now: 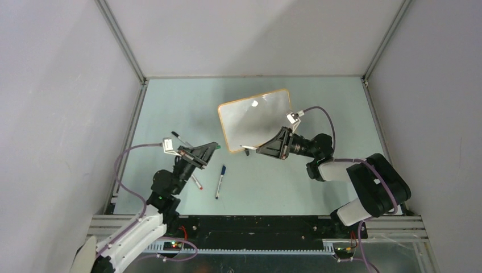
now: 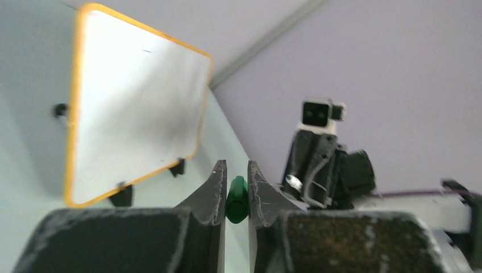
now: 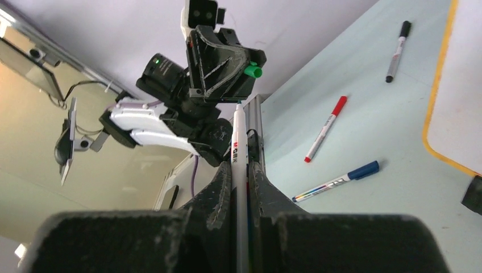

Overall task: Write a sentence on the whiteboard
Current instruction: Open the whiteboard marker at the center of the board, then place the pen cap at the center of the board.

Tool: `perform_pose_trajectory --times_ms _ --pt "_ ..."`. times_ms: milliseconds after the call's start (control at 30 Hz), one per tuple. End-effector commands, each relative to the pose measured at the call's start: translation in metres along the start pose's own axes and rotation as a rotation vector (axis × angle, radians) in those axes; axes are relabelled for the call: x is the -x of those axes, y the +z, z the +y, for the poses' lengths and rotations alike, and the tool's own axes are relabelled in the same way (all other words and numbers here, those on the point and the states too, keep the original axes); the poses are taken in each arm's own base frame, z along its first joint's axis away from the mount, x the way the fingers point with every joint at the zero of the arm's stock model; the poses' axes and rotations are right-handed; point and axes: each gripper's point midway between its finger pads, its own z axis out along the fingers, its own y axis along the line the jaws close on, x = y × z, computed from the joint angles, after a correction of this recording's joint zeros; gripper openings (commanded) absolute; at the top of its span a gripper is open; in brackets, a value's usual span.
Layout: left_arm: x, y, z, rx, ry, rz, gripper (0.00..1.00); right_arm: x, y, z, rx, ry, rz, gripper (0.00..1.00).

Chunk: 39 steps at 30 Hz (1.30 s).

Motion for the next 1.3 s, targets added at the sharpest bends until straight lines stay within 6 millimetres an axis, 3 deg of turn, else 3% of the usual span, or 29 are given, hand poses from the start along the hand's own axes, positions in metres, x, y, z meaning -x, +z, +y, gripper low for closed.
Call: perform_pose_trajectory --times_ms 0,100,200,400,633,800,1000,1267 --pt "0.017 -0.013 0.067 0.323 0.034 -0.13 0.0 0.014 -0.006 -0.009 -0.064 -0.011 -0.067 0.0" --pt "0.022 -0.018 0.084 0.416 0.048 -0.159 0.0 0.013 -0.012 -0.034 -0.21 0.037 -0.077 0.0" --pt "0.022 -0.022 0.11 0.551 0.076 -0.166 0.0 0.022 -0.02 -0.051 -0.374 -0.035 -0.136 0.0" --pt "0.016 -0.025 0.156 0.791 0.134 -0.142 0.0 0.038 -0.061 -0.087 -0.778 -0.114 -0.265 0.0" --pt "0.016 -0.03 0.174 0.922 0.134 -0.144 0.0 0.048 -0.106 -0.112 -1.104 -0.089 -0.457 0.0" --pt "0.008 -0.037 0.19 0.958 0.153 -0.142 0.01 0.047 -0.11 -0.11 -1.146 -0.103 -0.484 0.0" --pt "0.008 -0.039 0.193 0.96 0.188 -0.132 0.06 0.053 -0.114 -0.103 -1.123 -0.08 -0.495 0.0" --pt "0.006 -0.038 0.189 0.919 0.193 -0.122 0.34 0.052 -0.116 -0.101 -1.045 -0.088 -0.485 0.0"
